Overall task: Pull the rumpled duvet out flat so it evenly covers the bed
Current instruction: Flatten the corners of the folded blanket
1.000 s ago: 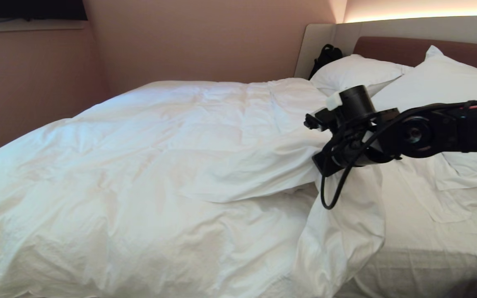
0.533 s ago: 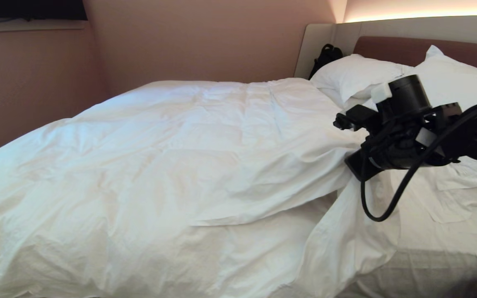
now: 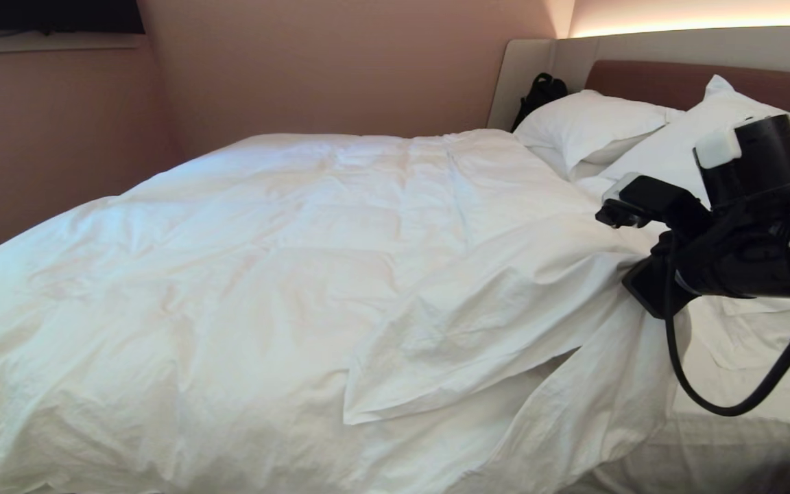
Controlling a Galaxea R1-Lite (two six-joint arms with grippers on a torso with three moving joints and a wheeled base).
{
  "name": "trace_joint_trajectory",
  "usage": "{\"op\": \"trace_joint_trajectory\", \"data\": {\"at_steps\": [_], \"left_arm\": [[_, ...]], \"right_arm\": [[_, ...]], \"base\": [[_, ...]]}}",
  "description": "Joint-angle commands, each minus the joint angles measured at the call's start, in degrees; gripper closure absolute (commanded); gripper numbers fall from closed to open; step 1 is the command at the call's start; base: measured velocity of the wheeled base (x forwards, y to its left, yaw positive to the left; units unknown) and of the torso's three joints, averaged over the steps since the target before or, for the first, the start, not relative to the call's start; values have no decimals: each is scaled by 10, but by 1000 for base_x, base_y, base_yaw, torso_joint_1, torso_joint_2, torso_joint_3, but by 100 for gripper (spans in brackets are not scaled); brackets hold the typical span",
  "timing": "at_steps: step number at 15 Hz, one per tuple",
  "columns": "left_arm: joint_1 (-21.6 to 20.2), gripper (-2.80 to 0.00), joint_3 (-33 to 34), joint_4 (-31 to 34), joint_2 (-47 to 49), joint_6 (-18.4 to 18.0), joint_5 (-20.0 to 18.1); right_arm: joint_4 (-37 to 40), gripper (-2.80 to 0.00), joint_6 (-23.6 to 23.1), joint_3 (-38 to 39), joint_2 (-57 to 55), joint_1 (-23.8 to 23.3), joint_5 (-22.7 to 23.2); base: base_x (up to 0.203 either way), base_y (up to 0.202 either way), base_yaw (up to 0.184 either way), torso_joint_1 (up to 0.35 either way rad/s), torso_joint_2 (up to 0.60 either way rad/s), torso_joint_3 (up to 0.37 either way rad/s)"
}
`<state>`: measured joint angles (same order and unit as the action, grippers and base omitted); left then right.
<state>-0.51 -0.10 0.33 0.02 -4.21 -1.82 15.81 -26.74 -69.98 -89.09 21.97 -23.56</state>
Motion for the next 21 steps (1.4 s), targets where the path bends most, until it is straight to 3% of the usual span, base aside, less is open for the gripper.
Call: {"op": "trace_joint_trajectory", "data": {"at_steps": [1, 14, 15, 17, 21], "left_arm": [[0, 0, 0, 0, 0, 0, 0], [0, 0, 0, 0, 0, 0, 0], [0, 0, 0, 0, 0, 0, 0], [0, 0, 0, 0, 0, 0, 0], [0, 0, 0, 0, 0, 0, 0]], "right_arm": [[1, 0, -14, 7, 7, -1, -2], [0, 0, -27, 13, 1, -5, 2], [0, -280, -25, 10, 0, -5, 2], [0, -280, -24, 8, 1, -5, 10], [7, -280, -34, 11, 19, -4, 93]], "base": [[0, 0, 0, 0, 0, 0], [0, 0, 0, 0, 0, 0], [0, 0, 0, 0, 0, 0], [0, 0, 0, 0, 0, 0], [0, 0, 0, 0, 0, 0]]}}
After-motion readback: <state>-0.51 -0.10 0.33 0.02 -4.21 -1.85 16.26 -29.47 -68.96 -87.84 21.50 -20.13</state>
